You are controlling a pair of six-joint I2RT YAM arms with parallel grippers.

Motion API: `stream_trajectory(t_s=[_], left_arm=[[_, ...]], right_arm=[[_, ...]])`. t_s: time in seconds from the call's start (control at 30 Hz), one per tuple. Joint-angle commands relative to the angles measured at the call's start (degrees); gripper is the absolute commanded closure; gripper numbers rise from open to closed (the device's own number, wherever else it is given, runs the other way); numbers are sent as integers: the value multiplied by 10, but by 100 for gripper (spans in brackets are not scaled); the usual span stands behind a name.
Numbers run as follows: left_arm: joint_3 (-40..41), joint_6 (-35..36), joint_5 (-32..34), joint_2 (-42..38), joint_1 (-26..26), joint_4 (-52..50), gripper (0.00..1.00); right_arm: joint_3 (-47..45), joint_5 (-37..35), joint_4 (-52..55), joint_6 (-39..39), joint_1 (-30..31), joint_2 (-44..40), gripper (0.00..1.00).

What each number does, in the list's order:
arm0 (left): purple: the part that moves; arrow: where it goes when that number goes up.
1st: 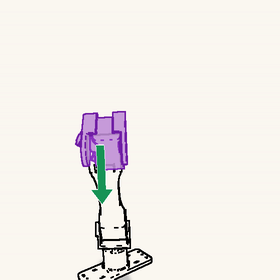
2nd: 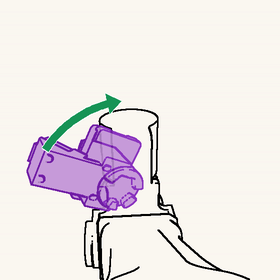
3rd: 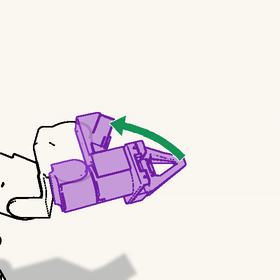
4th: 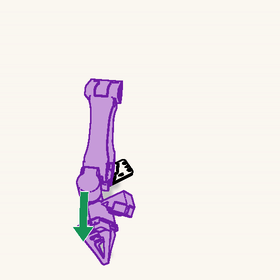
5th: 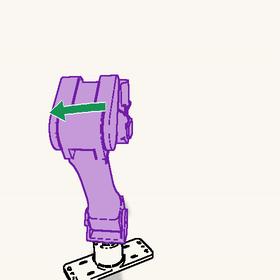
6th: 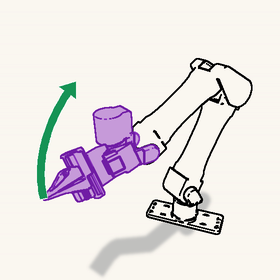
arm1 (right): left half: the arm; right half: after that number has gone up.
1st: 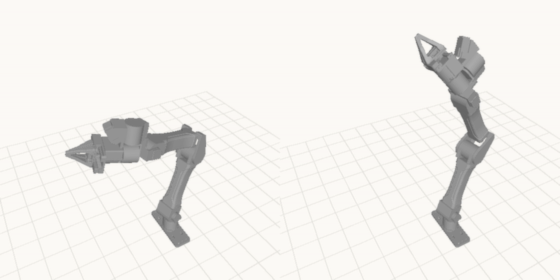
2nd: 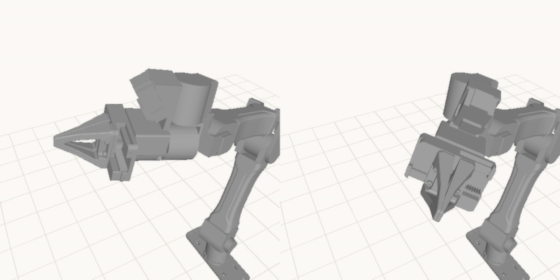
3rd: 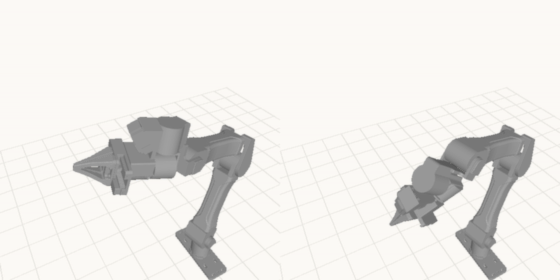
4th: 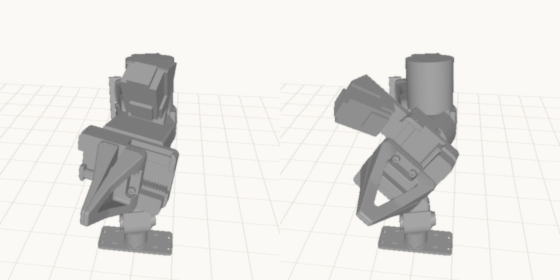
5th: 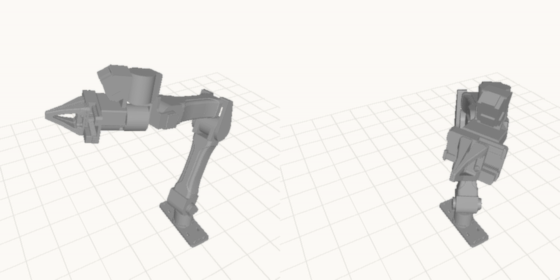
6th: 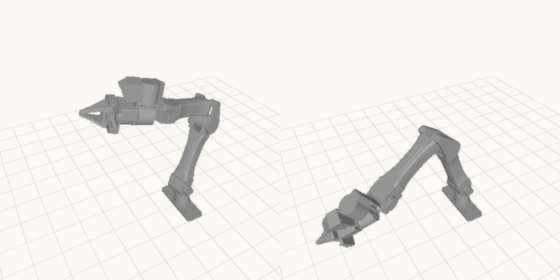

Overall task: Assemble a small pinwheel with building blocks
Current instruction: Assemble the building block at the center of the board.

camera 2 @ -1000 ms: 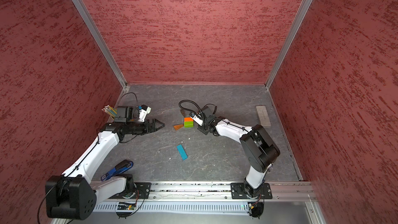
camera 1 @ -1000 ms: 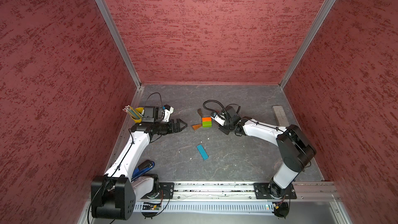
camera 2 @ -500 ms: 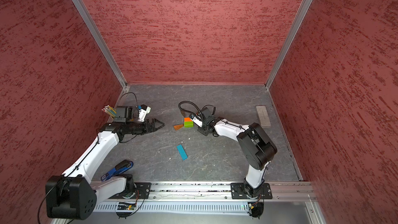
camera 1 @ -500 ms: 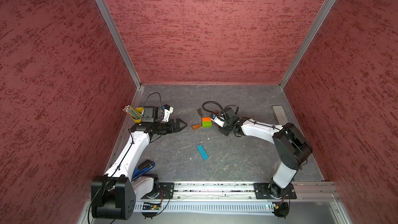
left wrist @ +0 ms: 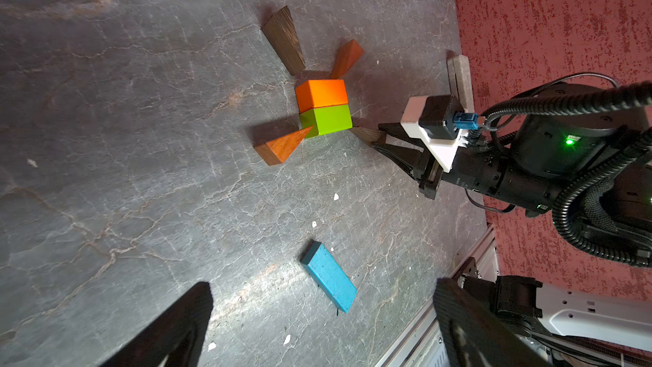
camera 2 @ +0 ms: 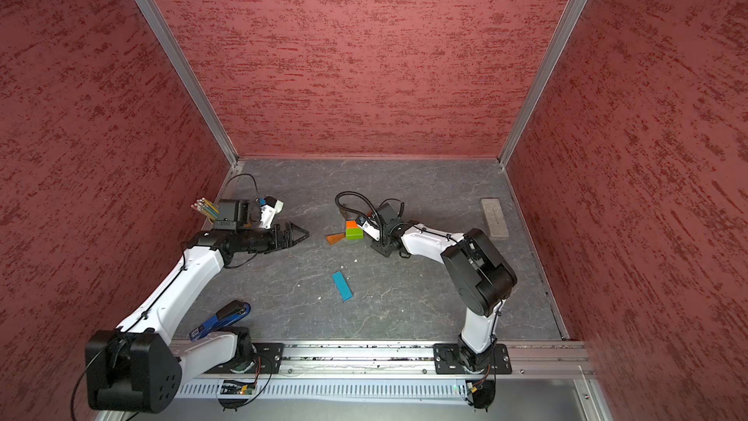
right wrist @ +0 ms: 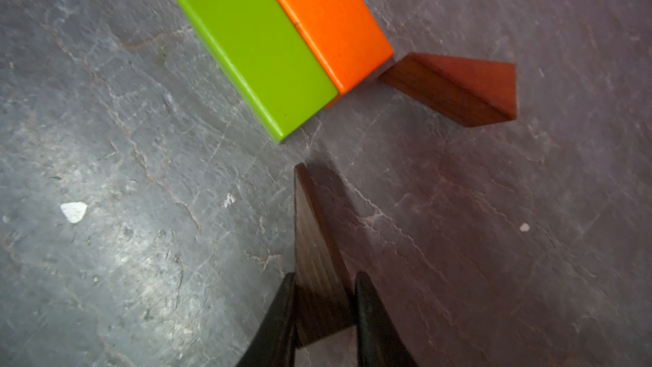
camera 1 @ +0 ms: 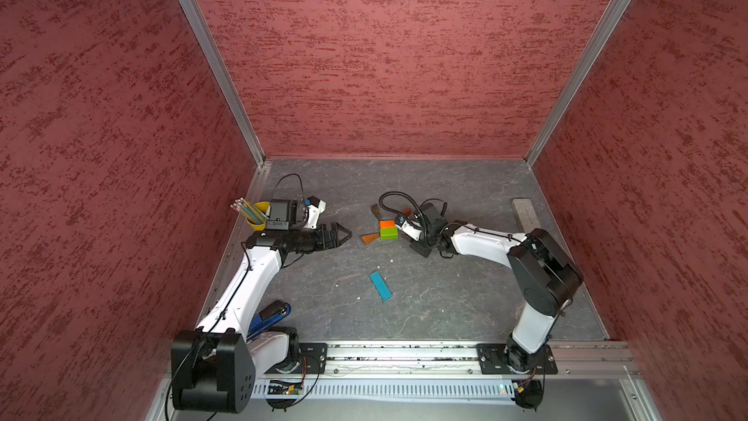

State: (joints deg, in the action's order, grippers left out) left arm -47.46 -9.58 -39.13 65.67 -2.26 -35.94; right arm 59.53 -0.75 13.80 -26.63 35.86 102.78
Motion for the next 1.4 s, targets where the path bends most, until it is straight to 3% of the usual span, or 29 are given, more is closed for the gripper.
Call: stream_trajectory(t_s=[0.0, 0.47, 1.37], left_arm=[[6, 9, -7, -5, 3, 10, 0], [7, 10, -6, -5, 3, 10, 0], [7, 15, -8, -7, 2, 10, 0]], right_arm=[[18, 21, -7, 9, -2, 11, 80], [21, 26, -10, 18, -2, 22, 77], [-5, -12, -31, 26, -2, -11, 53]])
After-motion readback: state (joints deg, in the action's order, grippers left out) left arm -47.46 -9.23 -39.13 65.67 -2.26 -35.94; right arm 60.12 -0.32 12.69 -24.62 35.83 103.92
